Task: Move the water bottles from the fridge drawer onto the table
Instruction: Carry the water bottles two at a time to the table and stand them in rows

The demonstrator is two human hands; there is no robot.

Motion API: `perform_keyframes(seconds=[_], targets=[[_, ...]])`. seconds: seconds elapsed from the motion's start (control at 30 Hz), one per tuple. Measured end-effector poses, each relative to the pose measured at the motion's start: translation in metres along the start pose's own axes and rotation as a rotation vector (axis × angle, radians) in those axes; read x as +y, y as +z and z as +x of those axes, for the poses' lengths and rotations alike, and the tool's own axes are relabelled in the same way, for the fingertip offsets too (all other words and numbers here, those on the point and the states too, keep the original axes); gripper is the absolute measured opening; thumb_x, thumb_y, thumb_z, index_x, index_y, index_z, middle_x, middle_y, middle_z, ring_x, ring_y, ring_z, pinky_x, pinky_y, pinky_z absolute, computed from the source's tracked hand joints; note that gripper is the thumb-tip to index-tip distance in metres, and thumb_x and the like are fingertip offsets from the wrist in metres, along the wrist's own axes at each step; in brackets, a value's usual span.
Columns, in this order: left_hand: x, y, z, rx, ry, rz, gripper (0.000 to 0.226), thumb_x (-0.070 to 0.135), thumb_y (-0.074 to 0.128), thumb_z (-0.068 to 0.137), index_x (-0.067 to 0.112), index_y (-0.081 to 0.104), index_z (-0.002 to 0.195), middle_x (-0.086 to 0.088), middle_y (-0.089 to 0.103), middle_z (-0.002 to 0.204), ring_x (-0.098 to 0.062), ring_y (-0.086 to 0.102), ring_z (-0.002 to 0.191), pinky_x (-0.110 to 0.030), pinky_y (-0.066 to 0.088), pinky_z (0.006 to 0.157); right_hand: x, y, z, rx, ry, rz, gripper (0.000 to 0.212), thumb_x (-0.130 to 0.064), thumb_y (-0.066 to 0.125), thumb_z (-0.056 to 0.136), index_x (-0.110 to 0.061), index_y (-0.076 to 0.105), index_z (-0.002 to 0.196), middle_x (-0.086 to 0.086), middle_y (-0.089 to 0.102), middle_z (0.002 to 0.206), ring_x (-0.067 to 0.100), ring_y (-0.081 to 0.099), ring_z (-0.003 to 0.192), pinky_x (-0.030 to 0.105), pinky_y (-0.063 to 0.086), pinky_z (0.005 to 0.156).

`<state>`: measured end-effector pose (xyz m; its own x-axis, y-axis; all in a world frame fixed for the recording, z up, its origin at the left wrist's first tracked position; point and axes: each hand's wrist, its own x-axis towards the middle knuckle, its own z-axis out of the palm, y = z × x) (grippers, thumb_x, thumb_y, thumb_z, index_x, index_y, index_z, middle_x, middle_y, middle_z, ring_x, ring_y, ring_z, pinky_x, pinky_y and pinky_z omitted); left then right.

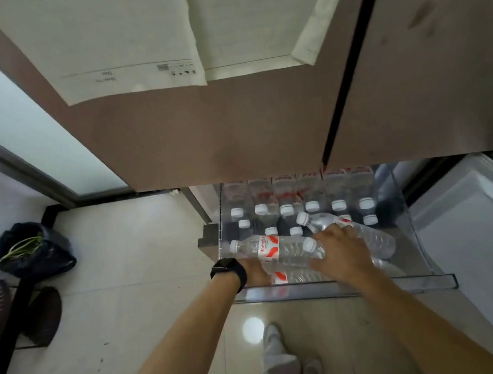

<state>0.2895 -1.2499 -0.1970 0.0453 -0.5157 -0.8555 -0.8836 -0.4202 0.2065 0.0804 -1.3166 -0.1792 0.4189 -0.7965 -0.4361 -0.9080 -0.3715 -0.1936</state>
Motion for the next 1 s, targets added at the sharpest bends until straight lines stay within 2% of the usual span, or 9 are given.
perform_keyframes(seconds=[0.07, 0.23, 0.3, 0.4, 0.5, 0.57, 0.73, 0.87, 1.0], targets=[[0.0, 0.001, 0.005, -0.024, -0.034, 0.001, 0.047, 0.036, 0.057, 0.099, 0.008, 0.057, 0.136, -0.011, 0.058, 0.137, -0.03, 0.055, 0.126, -0.033, 0.043, 0.098, -0.003, 0.0, 0.002, 0.003, 0.006, -0.034, 0.07, -0.059, 0.065, 0.082, -0.032, 0.045, 0.143, -0.002, 0.041, 0.144, 0.027, 0.035, 0.134, 0.043, 0.04, 0.105], [-0.007, 0.005, 0.021, -0.094, -0.003, -0.007, 0.069, 0.057, 0.063, 0.088, 0.019, 0.049, 0.144, -0.006, 0.054, 0.144, -0.027, 0.054, 0.125, -0.039, 0.043, 0.109, -0.005, 0.003, 0.008, 0.033, 0.026, -0.09, 0.062, -0.053, 0.067, 0.084, -0.034, 0.048, 0.14, 0.002, 0.041, 0.142, 0.029, 0.036, 0.132, 0.044, 0.041, 0.103], [-0.006, 0.001, 0.015, -0.097, 0.019, -0.01, 0.067, 0.054, 0.063, 0.091, 0.018, 0.048, 0.145, -0.005, 0.053, 0.144, -0.027, 0.052, 0.127, -0.038, 0.041, 0.111, -0.004, 0.003, 0.01, 0.035, 0.028, -0.086, 0.059, -0.052, 0.066, 0.085, -0.034, 0.049, 0.139, 0.002, 0.041, 0.142, 0.029, 0.036, 0.133, 0.044, 0.041, 0.103], [-0.006, -0.006, 0.005, -0.011, 0.033, 0.016, 0.061, 0.044, 0.066, 0.092, 0.009, 0.054, 0.141, -0.01, 0.057, 0.14, -0.028, 0.053, 0.13, -0.035, 0.041, 0.108, -0.001, 0.002, 0.008, 0.018, 0.028, -0.041, 0.058, -0.055, 0.066, 0.084, -0.036, 0.052, 0.137, 0.001, 0.047, 0.139, 0.027, 0.039, 0.132, 0.045, 0.044, 0.102], [-0.006, -0.01, 0.002, 0.011, 0.094, 0.039, 0.072, 0.062, 0.066, 0.086, 0.021, 0.05, 0.143, -0.003, 0.057, 0.139, -0.026, 0.051, 0.129, -0.037, 0.041, 0.109, 0.008, -0.004, -0.002, 0.022, 0.011, 0.14, 0.055, -0.059, 0.07, 0.081, -0.035, 0.059, 0.129, -0.003, 0.058, 0.13, 0.021, 0.053, 0.12, 0.039, 0.048, 0.094], [-0.004, -0.016, -0.003, 0.064, 0.115, 0.162, 0.072, 0.071, 0.065, 0.08, 0.027, 0.052, 0.135, 0.002, 0.06, 0.127, -0.022, 0.056, 0.117, -0.038, 0.047, 0.103, 0.017, -0.014, -0.013, 0.039, -0.005, 0.262, 0.049, -0.054, 0.073, 0.081, -0.031, 0.062, 0.124, -0.007, 0.064, 0.119, 0.016, 0.06, 0.107, 0.032, 0.048, 0.087], [0.021, -0.044, -0.032, 0.336, 0.18, 0.374, 0.083, 0.08, 0.072, 0.062, 0.028, 0.058, 0.125, 0.003, 0.067, 0.115, -0.022, 0.064, 0.103, -0.039, 0.054, 0.088, 0.05, -0.053, -0.034, 0.199, 0.072, 0.518, 0.022, -0.039, 0.075, 0.086, -0.031, 0.062, 0.102, -0.012, 0.067, 0.091, 0.012, 0.064, 0.083, 0.018, 0.043, 0.069], [0.055, -0.054, -0.048, 0.538, 0.352, 0.452, 0.073, 0.053, 0.083, 0.07, 0.027, 0.051, 0.131, -0.004, 0.058, 0.12, -0.026, 0.062, 0.099, -0.038, 0.054, 0.073, 0.069, -0.06, -0.046, 0.336, 0.162, 0.753, 0.035, -0.036, 0.079, 0.081, -0.021, 0.068, 0.11, -0.005, 0.07, 0.097, 0.012, 0.065, 0.09, 0.031, 0.053, 0.083], [0.074, -0.051, -0.047, 0.493, 0.499, 0.26, 0.099, 0.022, 0.089, 0.07, 0.03, 0.025, 0.145, -0.01, 0.051, 0.121, -0.03, 0.057, 0.098, -0.041, 0.054, 0.073, 0.064, -0.047, -0.056, 0.308, 0.135, 0.87, 0.031, -0.028, 0.074, 0.088, -0.026, 0.061, 0.116, -0.013, 0.064, 0.096, 0.0, 0.059, 0.086, 0.004, 0.043, 0.068]])
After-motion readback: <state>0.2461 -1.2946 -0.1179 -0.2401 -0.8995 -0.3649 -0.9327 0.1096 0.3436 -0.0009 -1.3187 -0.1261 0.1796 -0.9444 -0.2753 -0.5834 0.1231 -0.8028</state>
